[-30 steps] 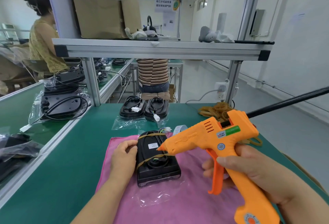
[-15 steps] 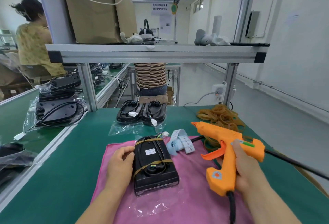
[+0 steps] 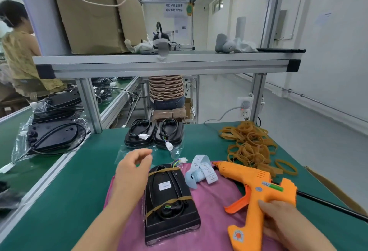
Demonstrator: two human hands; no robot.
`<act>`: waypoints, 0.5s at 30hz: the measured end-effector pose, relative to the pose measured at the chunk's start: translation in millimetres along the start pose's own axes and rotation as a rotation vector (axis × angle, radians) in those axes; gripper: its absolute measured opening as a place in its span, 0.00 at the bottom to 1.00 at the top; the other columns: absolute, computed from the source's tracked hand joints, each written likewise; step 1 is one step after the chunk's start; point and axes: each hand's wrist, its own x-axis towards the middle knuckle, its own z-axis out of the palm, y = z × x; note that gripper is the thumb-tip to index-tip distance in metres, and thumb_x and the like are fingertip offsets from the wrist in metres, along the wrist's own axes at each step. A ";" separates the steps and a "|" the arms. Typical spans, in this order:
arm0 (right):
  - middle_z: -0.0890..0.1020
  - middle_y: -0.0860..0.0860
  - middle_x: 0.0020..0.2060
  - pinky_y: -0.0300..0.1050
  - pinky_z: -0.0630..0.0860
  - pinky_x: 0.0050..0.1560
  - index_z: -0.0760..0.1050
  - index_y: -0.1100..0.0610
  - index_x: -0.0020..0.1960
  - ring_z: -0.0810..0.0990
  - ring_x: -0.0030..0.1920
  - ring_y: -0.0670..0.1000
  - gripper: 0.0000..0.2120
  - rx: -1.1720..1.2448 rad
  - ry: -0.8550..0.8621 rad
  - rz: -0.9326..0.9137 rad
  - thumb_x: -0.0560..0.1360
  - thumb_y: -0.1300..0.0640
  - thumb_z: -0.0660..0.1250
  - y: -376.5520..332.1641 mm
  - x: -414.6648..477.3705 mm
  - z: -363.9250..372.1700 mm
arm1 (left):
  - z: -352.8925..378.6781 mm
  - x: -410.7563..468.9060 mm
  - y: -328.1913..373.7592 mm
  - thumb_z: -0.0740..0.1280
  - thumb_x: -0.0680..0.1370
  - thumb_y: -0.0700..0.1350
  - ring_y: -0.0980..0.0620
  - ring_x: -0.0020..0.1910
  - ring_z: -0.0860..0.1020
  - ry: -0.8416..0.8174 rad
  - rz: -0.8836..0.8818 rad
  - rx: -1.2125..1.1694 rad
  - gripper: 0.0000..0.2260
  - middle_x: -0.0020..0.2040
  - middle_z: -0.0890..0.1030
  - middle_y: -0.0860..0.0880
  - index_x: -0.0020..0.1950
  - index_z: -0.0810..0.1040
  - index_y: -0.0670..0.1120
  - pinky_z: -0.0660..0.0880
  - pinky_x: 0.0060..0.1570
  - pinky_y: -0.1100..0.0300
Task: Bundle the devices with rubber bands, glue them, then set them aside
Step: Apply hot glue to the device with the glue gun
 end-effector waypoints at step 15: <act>0.71 0.49 0.58 0.46 0.71 0.48 0.69 0.51 0.61 0.73 0.58 0.54 0.17 -1.444 -0.141 -1.024 0.74 0.54 0.67 -87.5 54.1 116.5 | 17.7 -7.7 -39.2 0.71 0.76 0.39 0.68 0.44 0.79 -0.043 -0.056 -0.027 0.11 0.45 0.82 0.65 0.44 0.83 0.57 0.73 0.41 0.73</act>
